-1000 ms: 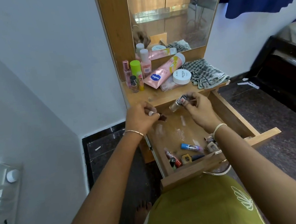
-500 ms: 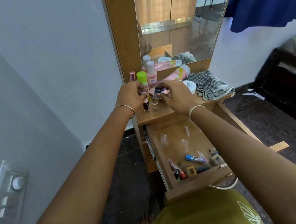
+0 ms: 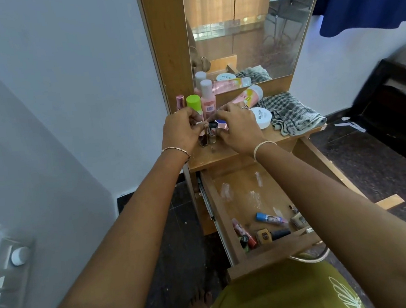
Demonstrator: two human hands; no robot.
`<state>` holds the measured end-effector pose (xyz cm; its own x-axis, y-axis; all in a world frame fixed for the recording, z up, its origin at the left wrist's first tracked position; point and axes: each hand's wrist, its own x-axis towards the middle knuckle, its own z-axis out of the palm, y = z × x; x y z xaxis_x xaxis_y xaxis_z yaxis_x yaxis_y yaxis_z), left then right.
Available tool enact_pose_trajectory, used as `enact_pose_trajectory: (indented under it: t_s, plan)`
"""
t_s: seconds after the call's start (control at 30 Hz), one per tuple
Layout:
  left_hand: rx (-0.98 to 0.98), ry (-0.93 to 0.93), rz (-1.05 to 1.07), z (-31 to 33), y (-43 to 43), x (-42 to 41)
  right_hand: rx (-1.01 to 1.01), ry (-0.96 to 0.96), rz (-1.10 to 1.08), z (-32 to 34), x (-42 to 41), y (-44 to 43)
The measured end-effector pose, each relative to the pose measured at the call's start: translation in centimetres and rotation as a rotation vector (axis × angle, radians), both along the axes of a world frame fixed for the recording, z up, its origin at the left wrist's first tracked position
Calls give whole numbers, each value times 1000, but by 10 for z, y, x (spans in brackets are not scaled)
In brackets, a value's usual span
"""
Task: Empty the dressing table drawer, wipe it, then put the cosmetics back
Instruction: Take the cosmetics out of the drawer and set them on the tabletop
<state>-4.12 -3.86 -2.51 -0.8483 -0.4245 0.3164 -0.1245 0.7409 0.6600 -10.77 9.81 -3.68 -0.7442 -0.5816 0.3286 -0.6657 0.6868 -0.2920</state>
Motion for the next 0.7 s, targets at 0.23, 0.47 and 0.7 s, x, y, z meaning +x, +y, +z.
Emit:
enact_pose_trajectory:
  t_s: [0.23, 0.47, 0.7]
  plan:
    - [-48, -9, -12, 1, 2, 4, -30, -8, -17, 0, 5, 6]
    - [-113, 100, -93, -2, 27, 39, -277, -60, -6, -12, 29, 49]
    - [-111, -431, -568, -35, 72, 71, 41, -392, -8, -57, 61, 104]
